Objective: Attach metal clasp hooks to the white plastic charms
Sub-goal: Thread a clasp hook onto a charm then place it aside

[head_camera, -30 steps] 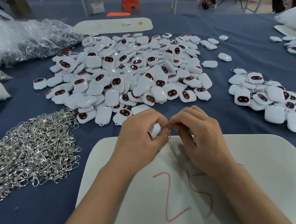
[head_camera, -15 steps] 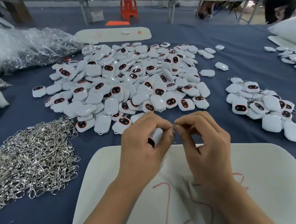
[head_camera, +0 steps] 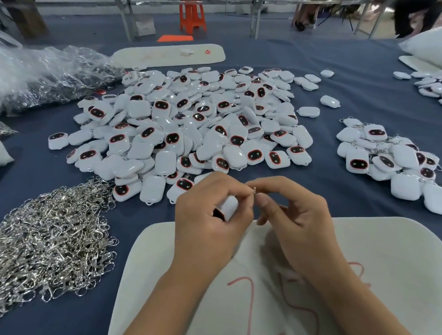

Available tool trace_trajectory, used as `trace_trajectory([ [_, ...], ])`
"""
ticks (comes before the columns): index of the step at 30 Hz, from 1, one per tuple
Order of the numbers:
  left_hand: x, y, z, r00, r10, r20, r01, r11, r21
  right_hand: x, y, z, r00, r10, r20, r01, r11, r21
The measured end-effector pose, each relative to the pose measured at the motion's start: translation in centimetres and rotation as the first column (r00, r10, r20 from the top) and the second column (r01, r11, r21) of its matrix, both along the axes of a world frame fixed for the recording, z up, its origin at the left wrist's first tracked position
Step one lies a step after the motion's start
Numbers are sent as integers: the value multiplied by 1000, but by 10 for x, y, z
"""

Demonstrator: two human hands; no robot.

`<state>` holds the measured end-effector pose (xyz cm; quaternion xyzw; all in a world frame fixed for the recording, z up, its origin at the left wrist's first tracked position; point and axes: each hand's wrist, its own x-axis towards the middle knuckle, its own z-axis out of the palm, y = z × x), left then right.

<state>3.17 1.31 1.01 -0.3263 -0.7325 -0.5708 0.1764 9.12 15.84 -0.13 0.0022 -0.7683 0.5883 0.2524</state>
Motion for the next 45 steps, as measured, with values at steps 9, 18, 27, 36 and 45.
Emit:
trace_trajectory([
  [9, -5, -4, -5, 993, -117, 7, 117, 992, -53, 5, 10, 7, 1000, 25, -2, -25, 999, 25],
  [18, 6, 18, -12, 829, 10, 560, -203, 937, 284, 7, -14, 7, 991, -136, 13, 121, 917, 380],
  [27, 10, 26, -12, 665, -253, 703, -223, 831, 510, 1, -36, 4, 988, 26, 151, -42, 993, 106],
  [36, -16, -2, -7, 884, -19, 466, -49, 990, 134, 7, -5, 10, 965, -66, 253, 134, 957, -259],
  [45, -10, -7, -3, 947, -227, 228, 252, 964, -83, 3, 15, 4, 986, 71, 153, -92, 987, 132],
])
